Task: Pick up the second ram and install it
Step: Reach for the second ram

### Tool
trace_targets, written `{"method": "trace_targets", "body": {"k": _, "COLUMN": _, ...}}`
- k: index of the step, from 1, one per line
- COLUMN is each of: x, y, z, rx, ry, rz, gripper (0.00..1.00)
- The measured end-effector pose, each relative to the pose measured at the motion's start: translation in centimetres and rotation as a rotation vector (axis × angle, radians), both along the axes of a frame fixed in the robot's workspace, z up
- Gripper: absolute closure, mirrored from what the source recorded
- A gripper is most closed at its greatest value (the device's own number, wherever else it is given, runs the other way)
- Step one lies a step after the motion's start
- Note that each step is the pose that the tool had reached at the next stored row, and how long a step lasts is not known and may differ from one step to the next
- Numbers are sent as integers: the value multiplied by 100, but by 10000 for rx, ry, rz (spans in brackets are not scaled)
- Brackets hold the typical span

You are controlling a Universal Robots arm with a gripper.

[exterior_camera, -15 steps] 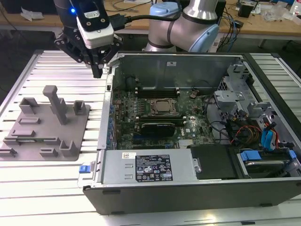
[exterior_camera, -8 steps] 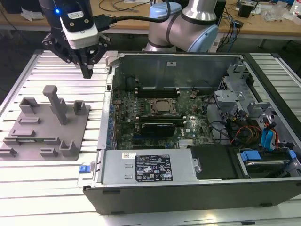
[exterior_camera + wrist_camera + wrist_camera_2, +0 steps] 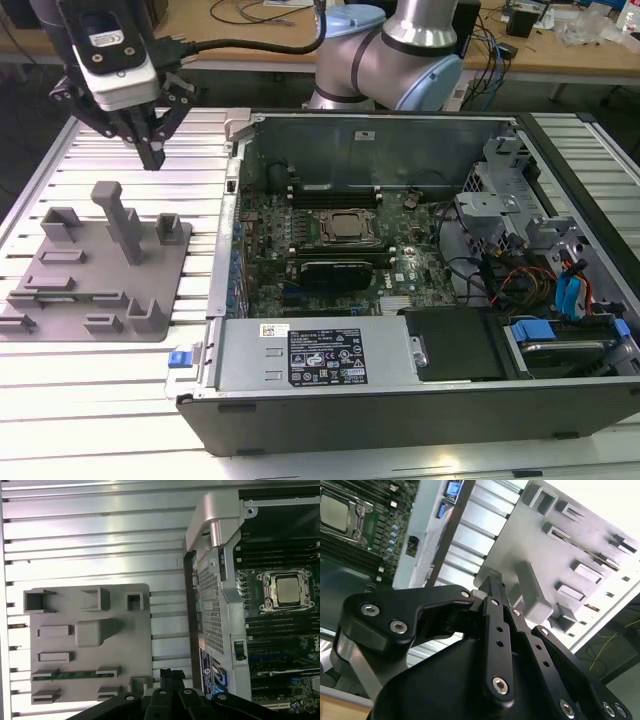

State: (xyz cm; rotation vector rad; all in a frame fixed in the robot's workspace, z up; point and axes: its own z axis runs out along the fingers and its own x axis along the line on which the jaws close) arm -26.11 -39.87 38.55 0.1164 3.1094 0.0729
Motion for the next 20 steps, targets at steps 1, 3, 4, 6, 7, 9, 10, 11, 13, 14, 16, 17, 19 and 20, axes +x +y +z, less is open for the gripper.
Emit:
{"method": "trace_targets", "body": {"k": 1, "x": -22, "y": -1, "z": -8, "rx": 1, "ry": -1, "rz": 1, "gripper": 92}}
{"method": "trace_targets", "body": {"k": 3, "x": -116, "y": -4, "z": -52, "rx": 1, "ry": -2, "rz": 1, "gripper": 92}}
{"method": "trace_targets", "body": {"k": 4, "x": -132, "y": -4, "z": -60, "rx": 1, "ry": -1, "rz": 0, "gripper": 92}}
{"method": "trace_targets", "body": {"k": 6, "x": -175, "y": -5, "z": -80, "rx": 1, "ry": -1, "rz": 0, "gripper": 92}}
{"method": "trace_targets", "body": {"k": 7, "x": -209, "y": -5, "z": -96, "rx": 0, "ry": 0, "rz": 0, "gripper": 92}}
{"method": "trace_targets", "body": {"k": 9, "x": -255, "y": -6, "z": -119, "rx": 0, "ry": 0, "rz": 1, "gripper": 92}}
{"method": "trace_targets", "body": {"k": 10, "x": -275, "y": -6, "z": -129, "rx": 0, "ry": 0, "rz": 1, "gripper": 92}}
{"method": "trace_targets", "body": {"k": 11, "x": -323, "y": -7, "z": -151, "rx": 1, "ry": -1, "rz": 1, "gripper": 92}}
{"method": "trace_targets", "body": {"k": 13, "x": -368, "y": -8, "z": -172, "rx": 0, "ry": 0, "rz": 1, "gripper": 92}}
{"method": "trace_targets", "body": {"k": 14, "x": -390, "y": -8, "z": -181, "rx": 0, "ry": 0, "rz": 0, "gripper": 92}}
{"method": "trace_targets", "body": {"k": 16, "x": -454, "y": -10, "z": -208, "rx": 1, "ry": -1, "rz": 0, "gripper": 92}}
{"method": "trace_targets", "body": {"k": 17, "x": -498, "y": -11, "z": -225, "rx": 0, "ry": -1, "rz": 1, "gripper": 92}}
{"method": "trace_targets", "body": {"k": 19, "x": -578, "y": -18, "z": -259, "rx": 0, "ry": 0, "rz": 1, "gripper": 92}}
{"method": "trace_targets", "body": {"k": 20, "x": -611, "y": -23, "z": -276, "rx": 0, "ry": 0, "rz": 1, "gripper": 92}}
